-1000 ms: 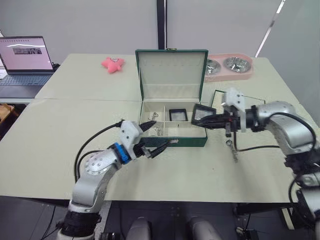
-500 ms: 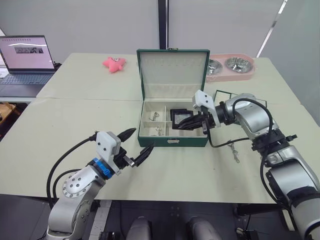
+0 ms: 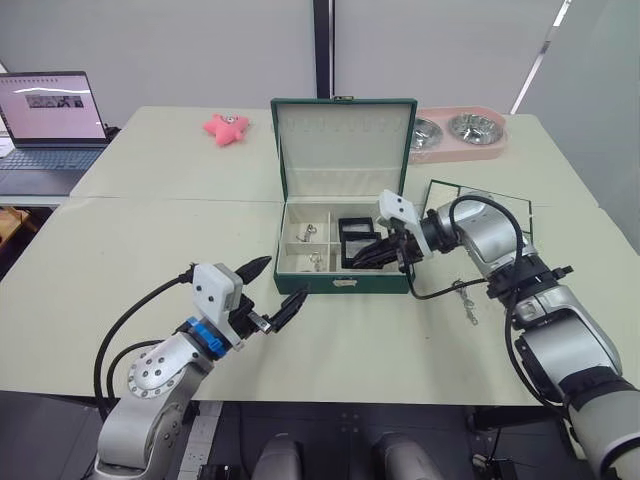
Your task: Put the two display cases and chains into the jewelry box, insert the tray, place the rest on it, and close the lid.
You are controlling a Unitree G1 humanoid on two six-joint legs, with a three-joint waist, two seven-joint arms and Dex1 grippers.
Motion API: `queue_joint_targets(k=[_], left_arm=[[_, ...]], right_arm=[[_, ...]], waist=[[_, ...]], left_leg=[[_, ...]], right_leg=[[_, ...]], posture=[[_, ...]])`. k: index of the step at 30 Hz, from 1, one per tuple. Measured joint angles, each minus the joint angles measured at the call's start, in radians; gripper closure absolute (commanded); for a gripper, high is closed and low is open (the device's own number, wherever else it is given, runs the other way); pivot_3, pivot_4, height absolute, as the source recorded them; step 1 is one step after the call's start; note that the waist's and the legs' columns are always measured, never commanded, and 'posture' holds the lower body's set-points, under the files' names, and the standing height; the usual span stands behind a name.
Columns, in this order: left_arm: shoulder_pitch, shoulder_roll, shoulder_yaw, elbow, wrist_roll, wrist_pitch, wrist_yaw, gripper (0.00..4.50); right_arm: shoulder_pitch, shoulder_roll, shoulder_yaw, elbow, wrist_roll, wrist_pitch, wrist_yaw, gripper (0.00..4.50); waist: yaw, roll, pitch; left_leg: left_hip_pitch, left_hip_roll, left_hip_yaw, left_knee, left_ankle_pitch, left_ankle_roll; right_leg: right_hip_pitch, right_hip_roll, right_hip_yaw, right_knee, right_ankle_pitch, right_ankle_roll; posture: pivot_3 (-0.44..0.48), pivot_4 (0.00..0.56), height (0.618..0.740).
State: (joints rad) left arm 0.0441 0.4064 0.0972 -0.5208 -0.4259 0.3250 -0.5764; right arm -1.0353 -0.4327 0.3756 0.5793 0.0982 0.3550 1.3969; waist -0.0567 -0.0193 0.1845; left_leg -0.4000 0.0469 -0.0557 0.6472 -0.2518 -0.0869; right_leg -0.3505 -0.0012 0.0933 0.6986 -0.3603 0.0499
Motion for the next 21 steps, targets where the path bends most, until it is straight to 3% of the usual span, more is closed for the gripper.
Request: queue_joint_targets(k=[12,13,21], left_arm=[[-0.013,0.000,-0.013,0.002,0.000,0.000,0.019,0.00],[-0.014,0.000,-0.014,0.002,0.000,0.000,0.019,0.00],[-0.020,0.000,-0.014,0.003,0.000,0.000,0.018,0.00]], right_arm=[[-0.002,0.013,-0.004,0.045,-0.019,-0.018,-0.003,4.48],[-0.005,0.016,-0.007,0.053,-0.019,-0.018,-0.004,3.78],[-0.016,0.024,-0.068,0.071,0.003,-0.008,-0.017,1.70]], waist=[[0.000,0.000,0.000],[0.000,0.000,0.000],[0.000,0.000,0.000]], left_leg=[[0.000,0.000,0.000,0.000,0.000,0.000],[0.000,0.000,0.000,0.000,0.000,0.000],[0.000,0.000,0.000,0.000,0.000,0.000]], right_leg=[[0.000,0.000,0.000,0.000,0.000,0.000],[0.000,0.000,0.000,0.000,0.000,0.000],[0.000,0.000,0.000,0.000,0.000,0.000]], posture=[[0.000,0.150,0.740],[0.000,0.150,0.740],[0.000,0.150,0.740]])
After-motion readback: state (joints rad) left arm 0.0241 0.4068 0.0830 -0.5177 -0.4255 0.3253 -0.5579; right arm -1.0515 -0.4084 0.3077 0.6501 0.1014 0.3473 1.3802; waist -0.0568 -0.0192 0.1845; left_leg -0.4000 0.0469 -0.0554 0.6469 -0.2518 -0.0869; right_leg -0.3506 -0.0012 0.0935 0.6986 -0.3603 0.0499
